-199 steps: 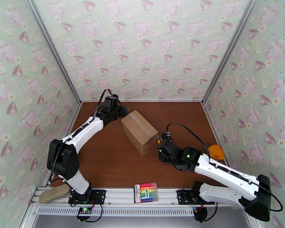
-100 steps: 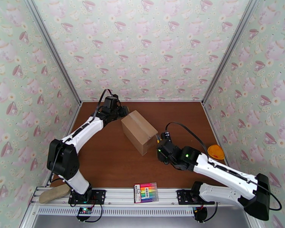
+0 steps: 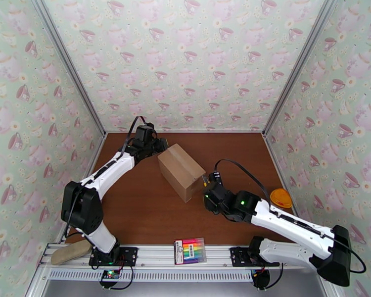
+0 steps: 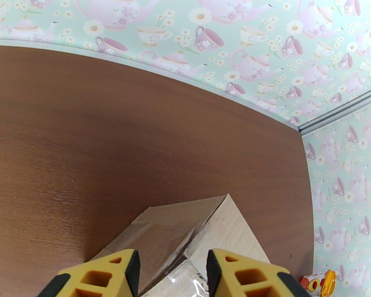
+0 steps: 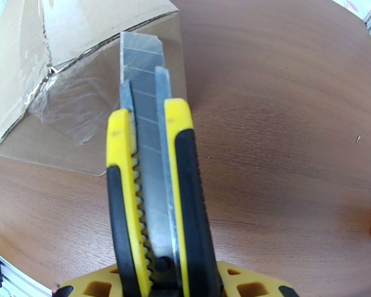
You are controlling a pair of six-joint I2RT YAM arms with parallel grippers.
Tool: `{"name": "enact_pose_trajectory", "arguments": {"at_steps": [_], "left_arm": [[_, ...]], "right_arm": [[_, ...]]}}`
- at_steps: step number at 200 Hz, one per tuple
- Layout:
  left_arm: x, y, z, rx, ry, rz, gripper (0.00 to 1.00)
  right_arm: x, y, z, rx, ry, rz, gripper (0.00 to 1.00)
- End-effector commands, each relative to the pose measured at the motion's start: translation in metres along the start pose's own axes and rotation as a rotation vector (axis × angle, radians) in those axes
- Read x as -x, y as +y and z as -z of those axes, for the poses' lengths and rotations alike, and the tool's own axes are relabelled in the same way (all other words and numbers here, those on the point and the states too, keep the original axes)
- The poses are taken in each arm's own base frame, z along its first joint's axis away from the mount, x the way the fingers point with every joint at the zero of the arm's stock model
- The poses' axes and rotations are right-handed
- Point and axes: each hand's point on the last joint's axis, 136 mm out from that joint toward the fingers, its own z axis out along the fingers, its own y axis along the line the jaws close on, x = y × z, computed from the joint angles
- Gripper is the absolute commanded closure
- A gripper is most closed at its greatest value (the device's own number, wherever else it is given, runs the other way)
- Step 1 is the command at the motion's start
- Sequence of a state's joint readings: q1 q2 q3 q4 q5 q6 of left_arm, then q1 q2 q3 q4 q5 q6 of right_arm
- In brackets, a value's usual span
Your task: Unpack the express box
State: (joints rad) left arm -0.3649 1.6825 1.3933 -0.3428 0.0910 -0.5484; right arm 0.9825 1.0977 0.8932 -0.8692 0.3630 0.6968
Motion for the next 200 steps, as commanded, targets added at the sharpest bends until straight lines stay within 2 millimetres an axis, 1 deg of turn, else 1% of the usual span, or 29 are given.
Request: {"name": "enact_pose_trajectory", "arguments": {"at_steps": [1,200], "left_arm": [[0.0164,-0.0104,0.0028,-0.035,-0.037,-0.011,0.56],[0.0166,-0.0119,0.0047,-0.042,-0.039,-0.011,0.56]], "right_arm": [[0.0092,0.0065,0.0044,0.018,-0.027,-0.022,1.0],[0.0122,0.0077,0.0036,0.01,-0.032,-0.019,1.0]]}}
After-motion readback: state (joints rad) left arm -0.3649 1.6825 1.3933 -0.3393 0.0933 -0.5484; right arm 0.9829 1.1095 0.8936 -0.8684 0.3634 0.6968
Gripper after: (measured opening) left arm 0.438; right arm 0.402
